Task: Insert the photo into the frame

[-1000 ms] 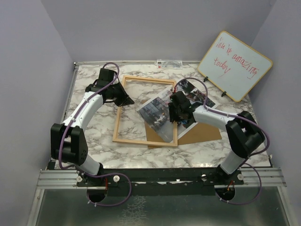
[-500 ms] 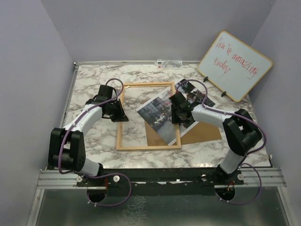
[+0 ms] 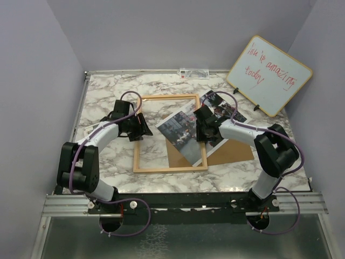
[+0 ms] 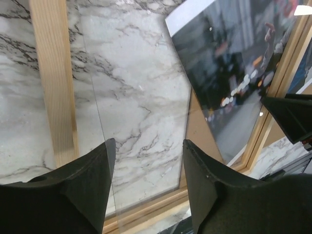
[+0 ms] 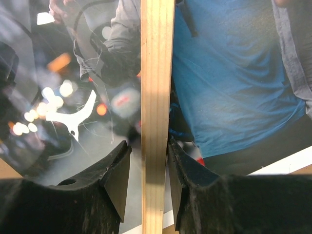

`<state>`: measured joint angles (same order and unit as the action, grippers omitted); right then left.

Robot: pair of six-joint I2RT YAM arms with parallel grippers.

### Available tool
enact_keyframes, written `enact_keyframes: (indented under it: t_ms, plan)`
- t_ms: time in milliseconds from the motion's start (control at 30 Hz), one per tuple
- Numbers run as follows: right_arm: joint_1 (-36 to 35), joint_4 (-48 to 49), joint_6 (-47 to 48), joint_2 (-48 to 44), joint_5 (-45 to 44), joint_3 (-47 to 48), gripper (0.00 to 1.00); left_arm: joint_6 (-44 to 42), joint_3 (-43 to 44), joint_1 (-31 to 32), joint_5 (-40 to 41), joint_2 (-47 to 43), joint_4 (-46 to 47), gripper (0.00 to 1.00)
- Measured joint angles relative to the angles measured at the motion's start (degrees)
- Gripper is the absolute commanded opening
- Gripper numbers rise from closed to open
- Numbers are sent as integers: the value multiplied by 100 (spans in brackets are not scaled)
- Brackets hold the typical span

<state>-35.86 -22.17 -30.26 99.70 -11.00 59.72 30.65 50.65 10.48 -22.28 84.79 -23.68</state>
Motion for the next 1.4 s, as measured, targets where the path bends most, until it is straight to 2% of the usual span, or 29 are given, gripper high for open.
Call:
enact_keyframes:
  t_ms: [300, 433, 500, 733, 833, 933, 967, 1233, 1300, 1400]
  plan:
    - [210, 85, 107, 4, 321, -2, 39, 535, -2, -623, -535, 758, 789, 60]
    - [273, 144, 289, 15, 492, -2, 38, 640, 267, -758, -922, 1287, 920, 52]
    - [297, 170, 363, 28, 549, -2, 38, 645, 452, -758, -1016, 1534, 984, 44]
    - [369, 326, 588, 92, 765, 11, 38, 645, 927, -798, -1121, 2081, 1060, 41]
    - [374, 343, 638, 146, 789, 63, 38, 634, 1158, -837, -1139, 2190, 1056, 25]
    - [393, 404, 658, 170, 791, 87, 40, 603, 1355, -874, -1145, 2328, 1060, 2]
    - [413, 417, 667, 170, 796, 87, 41, 603, 1397, -887, -1156, 2374, 1064, 0]
    - [584, 413, 619, 247, 1078, 249, 60, 273, 1416, -920, -1187, 2378, 940, 0]
    - [662, 398, 538, 319, 1097, 361, 62, 153, 1408, -894, -1182, 2286, 859, 0]
    - [796, 352, 404, 459, 1091, 538, 58, 2, 1353, -800, -1158, 2072, 765, 0]
